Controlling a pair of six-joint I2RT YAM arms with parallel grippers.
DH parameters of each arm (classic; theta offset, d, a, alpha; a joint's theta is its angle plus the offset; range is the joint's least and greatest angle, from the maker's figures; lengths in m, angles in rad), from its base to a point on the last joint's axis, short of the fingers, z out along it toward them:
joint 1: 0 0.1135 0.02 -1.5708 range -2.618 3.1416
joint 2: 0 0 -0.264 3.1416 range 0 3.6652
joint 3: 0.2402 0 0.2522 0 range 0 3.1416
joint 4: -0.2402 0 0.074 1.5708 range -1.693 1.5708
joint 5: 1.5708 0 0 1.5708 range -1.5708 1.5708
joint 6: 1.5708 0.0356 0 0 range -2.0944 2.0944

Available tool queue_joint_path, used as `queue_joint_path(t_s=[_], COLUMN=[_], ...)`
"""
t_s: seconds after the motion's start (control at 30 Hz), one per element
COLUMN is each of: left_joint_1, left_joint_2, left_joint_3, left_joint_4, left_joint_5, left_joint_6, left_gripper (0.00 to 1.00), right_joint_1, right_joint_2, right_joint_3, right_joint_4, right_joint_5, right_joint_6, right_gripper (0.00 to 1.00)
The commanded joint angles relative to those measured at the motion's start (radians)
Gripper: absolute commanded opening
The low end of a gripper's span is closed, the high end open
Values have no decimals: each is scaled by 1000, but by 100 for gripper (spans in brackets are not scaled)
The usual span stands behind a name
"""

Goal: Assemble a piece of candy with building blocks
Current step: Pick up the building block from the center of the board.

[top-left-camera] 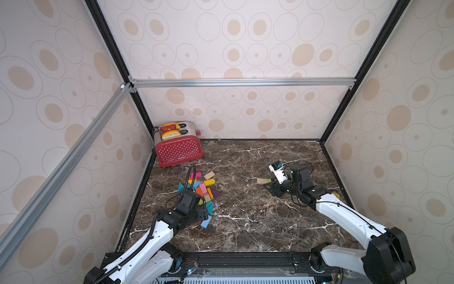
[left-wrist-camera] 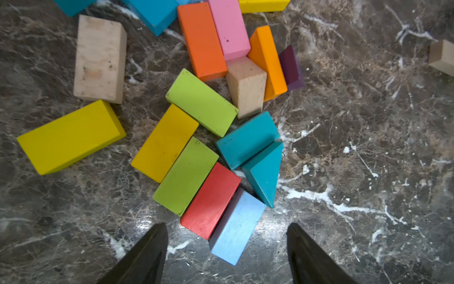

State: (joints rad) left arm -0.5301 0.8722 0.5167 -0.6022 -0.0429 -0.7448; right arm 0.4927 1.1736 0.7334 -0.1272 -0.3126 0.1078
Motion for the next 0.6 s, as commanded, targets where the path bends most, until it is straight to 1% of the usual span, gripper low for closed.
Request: queue_joint_path(t_s=[0.0,0.07,0.13,0.2,0.37,0.57], left_joint_1=[-61,-108,-136,-145,-176,-186], left_joint_2=[27,41,46,61,108,173], left_joint_3=[8,10,-10,-28,-32,-21], left_joint_4=[31,4,9,18,34,42], left_joint_5=[-69,-105,-101,-78,-69,-36], left_joint_6=[-41,-45,-49,-54,-45,-22], left_gripper=[75,74,73,70,65,62], right_joint_1=[10,13,13,13,12,14], right_joint_2=[-49,-66,-91,-123,-188,-136], right_joint_3=[-62,-99,-131,-176,-251,-231], right_joint_4=[50,67,65,86,137,129], right_joint_5=[8,14,65,79,92,76], right_joint_6=[65,90,134,143,139,138], right_gripper=[59,58,58,58,58,58])
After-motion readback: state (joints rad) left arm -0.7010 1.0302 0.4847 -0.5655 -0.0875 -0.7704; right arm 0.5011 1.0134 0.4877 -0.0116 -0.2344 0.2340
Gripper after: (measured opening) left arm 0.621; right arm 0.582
